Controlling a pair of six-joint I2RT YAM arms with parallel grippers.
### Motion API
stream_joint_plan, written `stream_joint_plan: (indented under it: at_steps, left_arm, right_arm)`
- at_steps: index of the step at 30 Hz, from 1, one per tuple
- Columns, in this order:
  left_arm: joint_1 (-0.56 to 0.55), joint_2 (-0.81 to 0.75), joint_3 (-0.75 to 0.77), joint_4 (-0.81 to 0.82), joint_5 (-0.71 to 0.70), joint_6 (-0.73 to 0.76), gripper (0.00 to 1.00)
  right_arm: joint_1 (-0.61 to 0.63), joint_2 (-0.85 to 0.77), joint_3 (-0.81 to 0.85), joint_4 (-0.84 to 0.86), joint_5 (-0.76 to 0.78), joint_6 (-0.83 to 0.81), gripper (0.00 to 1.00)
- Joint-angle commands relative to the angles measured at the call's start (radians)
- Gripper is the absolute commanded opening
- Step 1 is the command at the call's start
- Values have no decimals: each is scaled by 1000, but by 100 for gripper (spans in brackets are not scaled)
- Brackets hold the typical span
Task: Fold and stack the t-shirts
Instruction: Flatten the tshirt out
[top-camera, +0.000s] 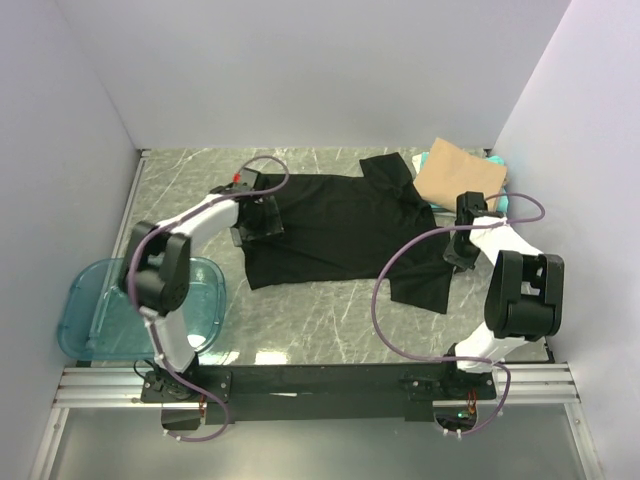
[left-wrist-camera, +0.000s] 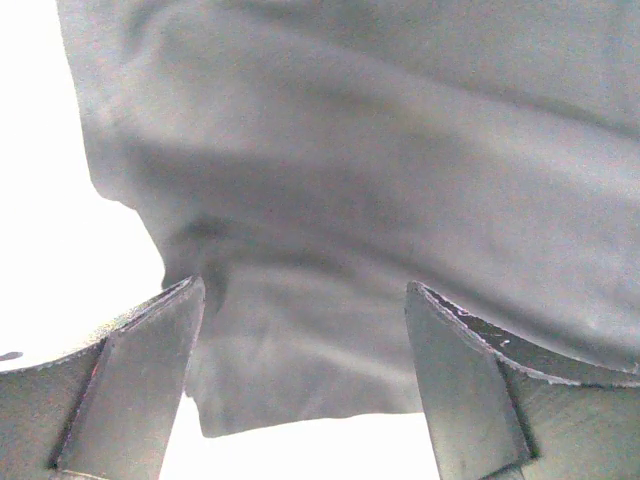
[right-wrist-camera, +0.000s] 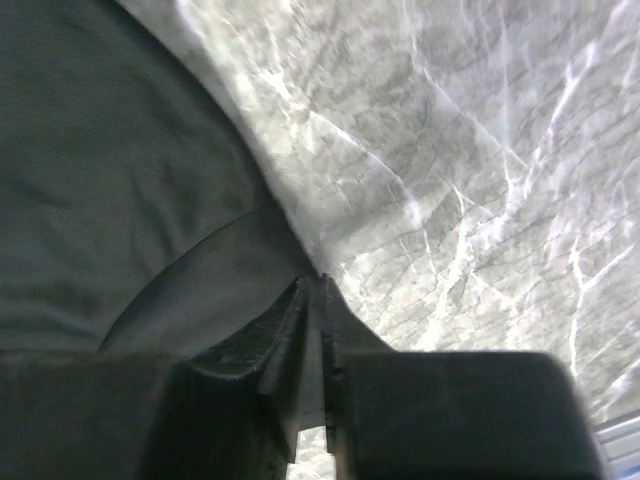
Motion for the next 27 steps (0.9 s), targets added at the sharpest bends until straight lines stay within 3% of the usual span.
stream_joint_plan:
  at_steps: [1, 6, 12, 18, 27]
  left_arm:
    - [-11, -183, -52, -38, -109, -68, 88]
    - [-50, -286, -183, -78, -141, -131, 87]
    - [-119, -328, -309, -67, -121, -212, 73]
    - [-146, -311, -341, -93, -160, -277, 60]
    - [-146, -271, -366, -95, -199, -318, 49]
  right_arm:
    - [-10, -66, 54, -18, -11, 3, 21]
    - [-9, -87, 88, -34, -39, 5, 31]
    - [-9, -104, 130, -42, -79, 5, 32]
    - [-9, -107, 124, -28, -125, 7, 32]
    - [-9, -127, 99, -8, -151, 7, 32]
